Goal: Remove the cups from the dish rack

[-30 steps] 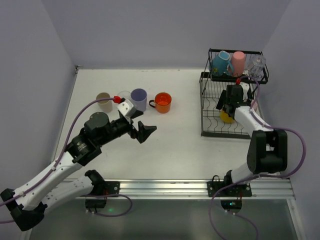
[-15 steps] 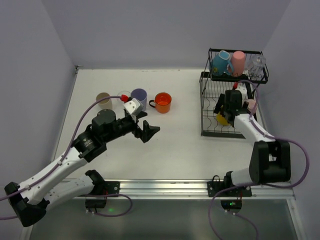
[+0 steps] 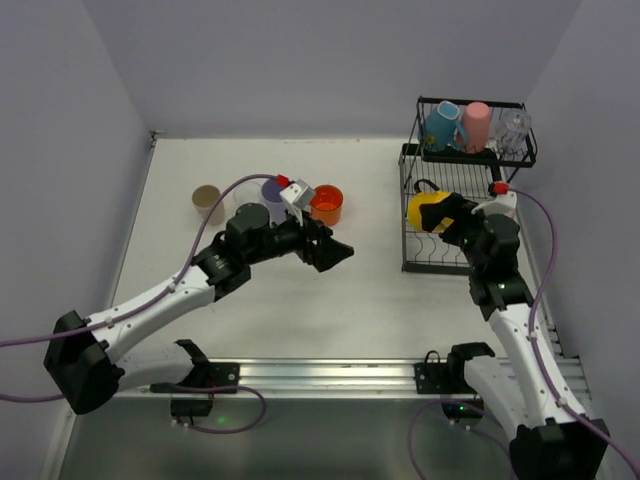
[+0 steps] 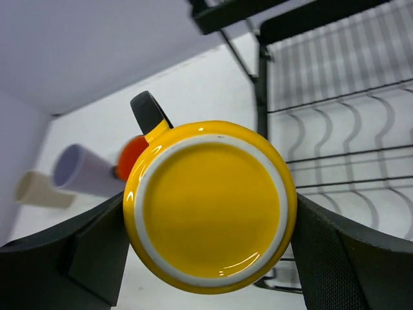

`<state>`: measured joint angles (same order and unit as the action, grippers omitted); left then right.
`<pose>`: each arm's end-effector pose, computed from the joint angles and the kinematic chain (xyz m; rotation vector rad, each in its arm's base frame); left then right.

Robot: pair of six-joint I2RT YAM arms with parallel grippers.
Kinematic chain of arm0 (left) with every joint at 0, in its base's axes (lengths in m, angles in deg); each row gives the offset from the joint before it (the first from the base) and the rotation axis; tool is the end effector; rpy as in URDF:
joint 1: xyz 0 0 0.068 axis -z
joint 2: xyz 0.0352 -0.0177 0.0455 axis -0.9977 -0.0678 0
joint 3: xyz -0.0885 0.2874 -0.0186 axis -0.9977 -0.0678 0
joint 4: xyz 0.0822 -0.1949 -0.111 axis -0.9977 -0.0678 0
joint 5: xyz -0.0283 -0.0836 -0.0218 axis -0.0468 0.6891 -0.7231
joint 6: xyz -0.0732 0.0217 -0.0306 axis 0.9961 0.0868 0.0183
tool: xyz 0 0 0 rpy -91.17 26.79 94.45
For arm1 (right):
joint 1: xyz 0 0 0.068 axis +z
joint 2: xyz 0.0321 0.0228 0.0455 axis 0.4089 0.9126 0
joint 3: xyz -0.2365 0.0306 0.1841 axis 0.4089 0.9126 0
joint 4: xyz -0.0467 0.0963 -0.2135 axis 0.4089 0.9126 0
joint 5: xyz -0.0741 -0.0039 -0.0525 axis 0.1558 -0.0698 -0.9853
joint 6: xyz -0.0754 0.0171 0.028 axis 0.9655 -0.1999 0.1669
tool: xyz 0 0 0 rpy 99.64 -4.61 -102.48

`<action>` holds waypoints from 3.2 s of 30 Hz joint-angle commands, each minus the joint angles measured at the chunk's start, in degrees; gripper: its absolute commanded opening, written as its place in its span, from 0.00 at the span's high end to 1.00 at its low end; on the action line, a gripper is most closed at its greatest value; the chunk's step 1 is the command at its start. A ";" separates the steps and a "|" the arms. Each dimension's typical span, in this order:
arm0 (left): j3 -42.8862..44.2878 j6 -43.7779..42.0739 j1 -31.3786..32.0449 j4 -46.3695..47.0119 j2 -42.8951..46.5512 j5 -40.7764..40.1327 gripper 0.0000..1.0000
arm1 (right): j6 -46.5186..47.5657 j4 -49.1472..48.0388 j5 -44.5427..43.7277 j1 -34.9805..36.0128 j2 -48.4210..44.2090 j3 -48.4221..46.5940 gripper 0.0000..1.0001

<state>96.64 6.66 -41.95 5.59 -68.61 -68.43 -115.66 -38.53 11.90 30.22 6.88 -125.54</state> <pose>0.1721 -0.2014 0.3506 0.5673 1.8080 -1.1759 0.1828 0.0191 0.3213 0.3534 1.7825 0.4211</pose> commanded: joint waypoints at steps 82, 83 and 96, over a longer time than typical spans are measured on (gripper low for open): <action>9.23 -11.34 -32.65 -38.30 -18.97 -22.87 0.30 | -11.85 -12.45 29.11 9.29 -6.47 13.50 0.01; 9.15 -11.26 -32.56 -38.30 -18.44 -22.87 0.27 | -11.68 -11.66 28.67 9.21 -6.64 13.06 0.01; 14.95 -8.00 -28.17 -26.63 5.01 -2.93 0.00 | -3.06 6.27 -8.82 8.42 -6.31 2.52 0.01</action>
<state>109.78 -2.52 -72.40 -28.55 -69.29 -81.28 -121.91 -37.37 19.09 39.34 -1.58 -120.14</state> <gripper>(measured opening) 0.997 0.990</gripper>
